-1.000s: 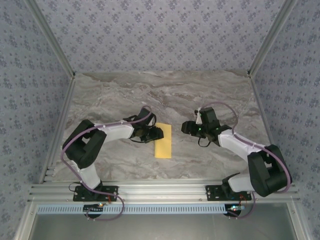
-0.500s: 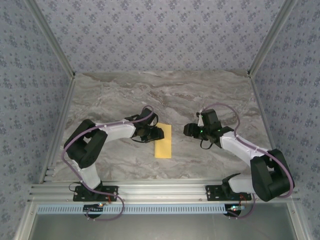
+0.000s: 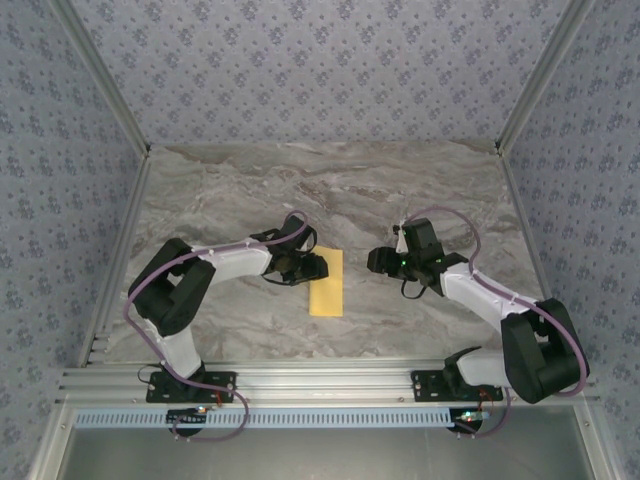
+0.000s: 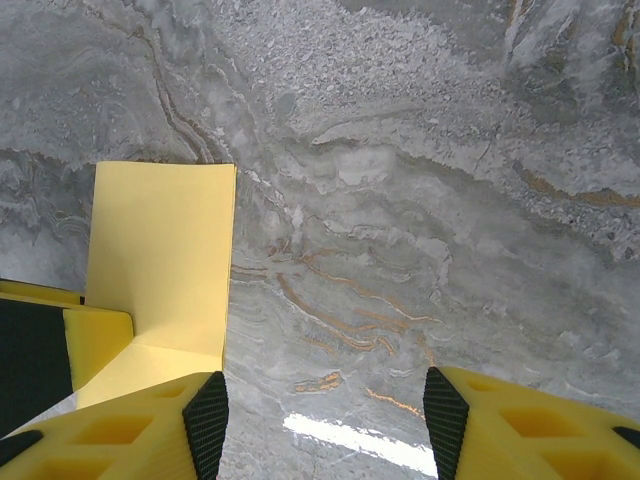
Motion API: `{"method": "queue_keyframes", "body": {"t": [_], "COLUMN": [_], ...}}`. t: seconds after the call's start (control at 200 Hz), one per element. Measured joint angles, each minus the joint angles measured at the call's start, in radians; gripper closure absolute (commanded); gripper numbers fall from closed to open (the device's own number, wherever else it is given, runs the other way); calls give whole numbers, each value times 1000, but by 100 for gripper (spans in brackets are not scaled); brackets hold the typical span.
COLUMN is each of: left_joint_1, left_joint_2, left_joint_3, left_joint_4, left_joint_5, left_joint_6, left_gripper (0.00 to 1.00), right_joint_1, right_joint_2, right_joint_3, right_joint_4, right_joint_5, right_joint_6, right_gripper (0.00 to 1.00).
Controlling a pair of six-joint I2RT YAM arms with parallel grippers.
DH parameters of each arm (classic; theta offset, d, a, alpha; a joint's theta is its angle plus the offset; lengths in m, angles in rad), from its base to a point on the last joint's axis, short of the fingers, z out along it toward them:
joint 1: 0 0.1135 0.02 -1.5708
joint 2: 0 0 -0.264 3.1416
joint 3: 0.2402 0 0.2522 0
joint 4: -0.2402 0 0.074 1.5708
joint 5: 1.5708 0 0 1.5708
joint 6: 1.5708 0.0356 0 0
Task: Fold a paper plane with a square sheet of paper (fold left side to right side)
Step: First fold in half a square sheet of paper at the center of the table.
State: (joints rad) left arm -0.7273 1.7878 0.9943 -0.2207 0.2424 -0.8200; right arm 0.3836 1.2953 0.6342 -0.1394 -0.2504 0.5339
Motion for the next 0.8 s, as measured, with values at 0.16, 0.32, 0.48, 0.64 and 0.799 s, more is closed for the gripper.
{"method": "queue_keyframes", "body": {"t": [0.16, 0.32, 0.48, 0.64, 0.799], "left_joint_1": [-1, -1, -2, -5, -6], "left_joint_2": [0, 1, 2, 2, 2], "left_joint_3": [0, 3, 5, 6, 6], "left_joint_4": [-1, -5, -8, -9, -10], "left_joint_5": [0, 0, -2, -5, -6], "left_joint_6": [0, 1, 9, 15, 18], "left_gripper": [51, 51, 51, 50, 50], "right_joint_1": [0, 0, 0, 0, 1], "right_joint_2": [0, 0, 0, 0, 2], "right_joint_3": [0, 0, 0, 0, 0], "right_joint_4": [0, 0, 0, 1, 1], "right_joint_5": [0, 0, -7, -13, -19], "right_joint_6": [0, 0, 0, 0, 0], "right_gripper": [41, 41, 41, 41, 41]}}
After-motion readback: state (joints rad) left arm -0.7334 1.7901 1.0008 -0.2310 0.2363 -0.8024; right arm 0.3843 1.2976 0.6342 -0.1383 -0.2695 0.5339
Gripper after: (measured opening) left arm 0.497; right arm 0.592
